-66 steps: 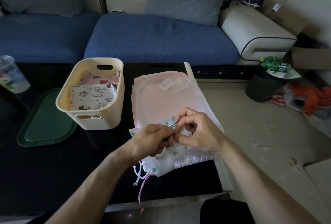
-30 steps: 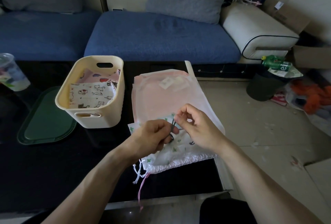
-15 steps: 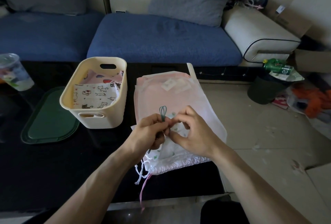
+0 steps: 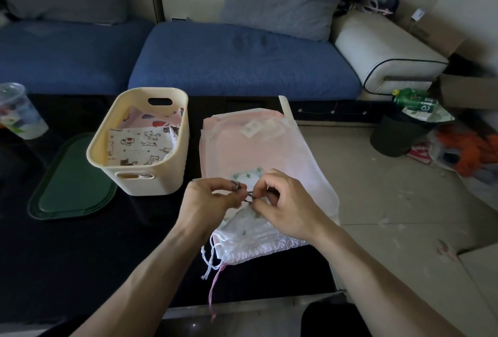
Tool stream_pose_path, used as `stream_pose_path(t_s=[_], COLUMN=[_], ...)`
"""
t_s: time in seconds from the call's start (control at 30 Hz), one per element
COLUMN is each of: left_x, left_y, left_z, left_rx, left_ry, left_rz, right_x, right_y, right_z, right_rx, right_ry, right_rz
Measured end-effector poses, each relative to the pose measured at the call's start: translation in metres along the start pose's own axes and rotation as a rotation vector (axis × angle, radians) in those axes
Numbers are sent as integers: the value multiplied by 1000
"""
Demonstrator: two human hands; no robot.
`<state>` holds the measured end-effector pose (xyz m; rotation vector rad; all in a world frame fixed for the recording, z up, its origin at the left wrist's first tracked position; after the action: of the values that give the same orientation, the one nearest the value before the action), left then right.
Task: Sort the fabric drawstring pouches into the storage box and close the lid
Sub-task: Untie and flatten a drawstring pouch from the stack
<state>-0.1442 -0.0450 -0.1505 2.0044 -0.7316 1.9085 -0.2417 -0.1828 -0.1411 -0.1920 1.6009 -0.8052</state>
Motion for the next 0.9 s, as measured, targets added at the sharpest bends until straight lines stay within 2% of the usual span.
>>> stream_pose_path(t_s=[0.13,0.3,0.5,0.67,0.77,0.9], left_x=[5,3,-6,-6,-5,-5], left_y=[2,6,5,4,4,4], left_z=[-3,-2,2,6,6,6], left_rx=[-20,-92,-183,-183,-184,-201], left_ry=[119,8,-156,-284,-310,-323], left_rz=[71,-62,-102,-345,-378,-365], right_x=[3,10,14,12,6,2], right_y=[1,0,1,-10,-14,-11], right_z=[2,8,6,0,-3,-3], right_rx=[-14,-155,-76,76,76,61], right_ry=[98,255,106,-22,-95,-108], right_rz=[114,250,58,-54,-117,-75])
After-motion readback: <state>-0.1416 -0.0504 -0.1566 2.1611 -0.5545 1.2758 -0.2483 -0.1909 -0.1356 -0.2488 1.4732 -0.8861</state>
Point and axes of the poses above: each hand's wrist, its own z-axis towards the middle knuckle, its own y-axis out of the palm, x = y × z, the point moved 2 cm from there along z, towards the middle knuckle, and after that the axes turned 7 degrees about y, right-handed, at the moved point
